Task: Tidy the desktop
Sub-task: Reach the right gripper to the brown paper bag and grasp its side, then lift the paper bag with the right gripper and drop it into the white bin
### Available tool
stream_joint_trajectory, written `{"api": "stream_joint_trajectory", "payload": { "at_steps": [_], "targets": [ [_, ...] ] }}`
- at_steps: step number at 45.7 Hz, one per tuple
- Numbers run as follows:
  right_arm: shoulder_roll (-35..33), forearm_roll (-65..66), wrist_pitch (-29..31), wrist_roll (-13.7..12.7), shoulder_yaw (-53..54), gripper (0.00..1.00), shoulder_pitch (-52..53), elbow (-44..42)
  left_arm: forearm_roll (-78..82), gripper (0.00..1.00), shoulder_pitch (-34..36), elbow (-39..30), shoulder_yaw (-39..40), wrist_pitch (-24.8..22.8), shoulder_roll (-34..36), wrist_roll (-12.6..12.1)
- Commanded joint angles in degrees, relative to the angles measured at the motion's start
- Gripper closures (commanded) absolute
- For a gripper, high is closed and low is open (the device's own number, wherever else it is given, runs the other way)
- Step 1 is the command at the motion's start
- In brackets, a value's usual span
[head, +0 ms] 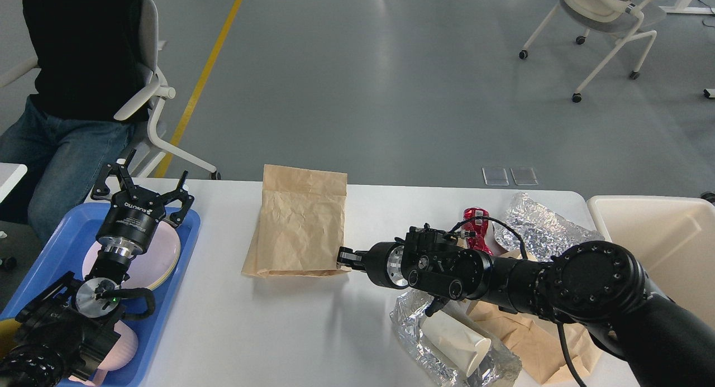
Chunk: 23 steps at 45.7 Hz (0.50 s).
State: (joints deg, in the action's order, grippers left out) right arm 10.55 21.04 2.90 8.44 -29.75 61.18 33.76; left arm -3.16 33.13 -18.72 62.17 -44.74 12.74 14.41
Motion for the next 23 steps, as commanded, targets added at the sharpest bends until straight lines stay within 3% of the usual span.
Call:
{"api": "stream_joint_trajectory", "payload": {
  "at_steps": [1,23],
  "targets": [
    [0.1,0.9,0.0,0.0,0.0,1.00,0.1,0.1,0.0,0.04,0.0,0.0,0.0,0.0,0.0,0.0],
    [-2.3,0.9,1.1,0.7,0.3,1.00,6.9,1.6,0.0,0.04,0.0,0.0,0.0,0.0,0.0,0.0]
  ]
}}
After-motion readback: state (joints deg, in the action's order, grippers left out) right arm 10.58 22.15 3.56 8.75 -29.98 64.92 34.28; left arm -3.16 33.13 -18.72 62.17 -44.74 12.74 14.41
